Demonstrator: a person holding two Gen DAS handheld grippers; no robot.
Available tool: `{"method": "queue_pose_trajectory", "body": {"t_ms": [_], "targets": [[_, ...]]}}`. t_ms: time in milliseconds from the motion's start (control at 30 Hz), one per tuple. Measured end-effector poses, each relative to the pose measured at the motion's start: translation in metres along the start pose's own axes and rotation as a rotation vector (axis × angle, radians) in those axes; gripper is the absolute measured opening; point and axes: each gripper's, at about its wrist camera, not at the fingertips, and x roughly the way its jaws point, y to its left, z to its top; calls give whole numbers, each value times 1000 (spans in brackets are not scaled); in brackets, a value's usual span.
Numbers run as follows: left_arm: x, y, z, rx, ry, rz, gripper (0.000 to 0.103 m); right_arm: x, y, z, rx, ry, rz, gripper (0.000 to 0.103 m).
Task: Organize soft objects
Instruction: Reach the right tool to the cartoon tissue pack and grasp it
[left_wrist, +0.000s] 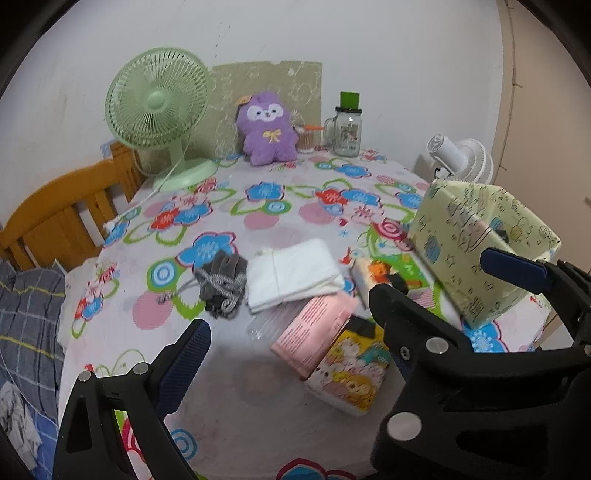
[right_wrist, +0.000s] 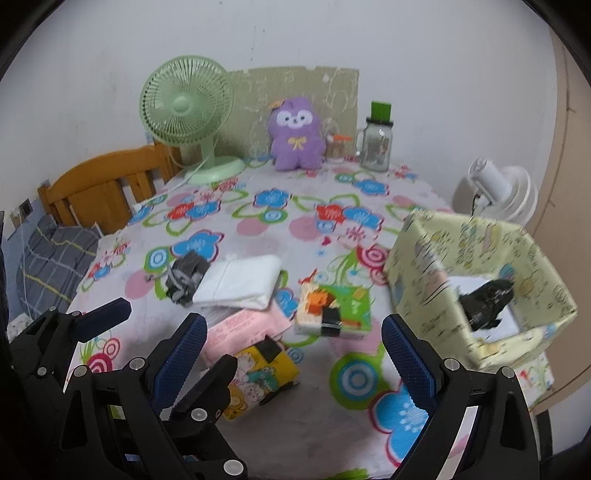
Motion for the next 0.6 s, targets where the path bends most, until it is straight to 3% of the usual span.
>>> {"method": "queue_pose_trajectory", "body": {"t_ms": [600], "targets": [[33,6,-29,-40,105,-10,98,36,5,-25,-31,100,27,97]]}}
